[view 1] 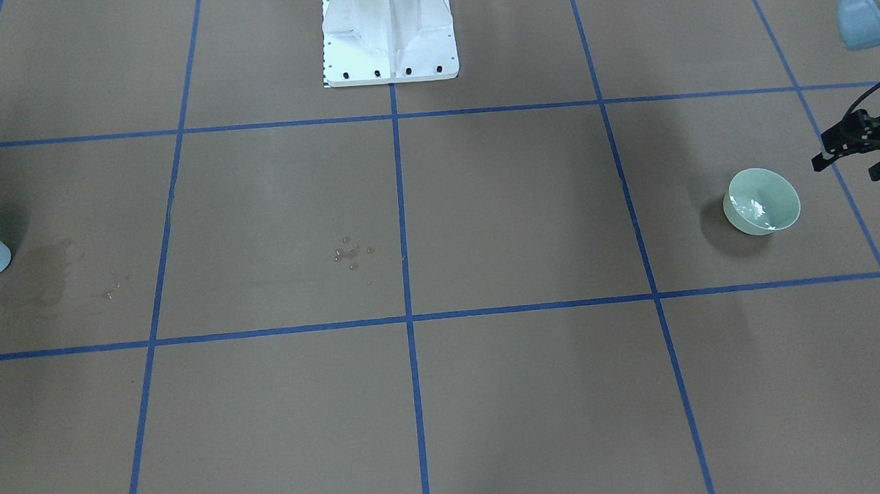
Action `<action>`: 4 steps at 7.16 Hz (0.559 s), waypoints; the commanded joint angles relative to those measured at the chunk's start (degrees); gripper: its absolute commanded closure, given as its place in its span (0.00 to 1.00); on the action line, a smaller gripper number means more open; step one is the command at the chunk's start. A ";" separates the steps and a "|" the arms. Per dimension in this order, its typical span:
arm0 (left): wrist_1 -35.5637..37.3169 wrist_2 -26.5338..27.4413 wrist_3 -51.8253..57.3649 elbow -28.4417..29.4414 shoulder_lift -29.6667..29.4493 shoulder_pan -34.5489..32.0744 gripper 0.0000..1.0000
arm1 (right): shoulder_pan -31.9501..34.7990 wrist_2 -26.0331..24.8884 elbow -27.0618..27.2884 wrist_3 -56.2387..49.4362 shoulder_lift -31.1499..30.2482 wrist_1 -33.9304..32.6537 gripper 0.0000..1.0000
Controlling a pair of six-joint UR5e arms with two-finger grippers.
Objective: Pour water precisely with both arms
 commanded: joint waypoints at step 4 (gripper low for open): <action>19.42 0.00 21.13 -2.19 0.32 -13.91 0.01 | 0.00 -0.81 -2.05 -0.66 -1.15 0.33 0.01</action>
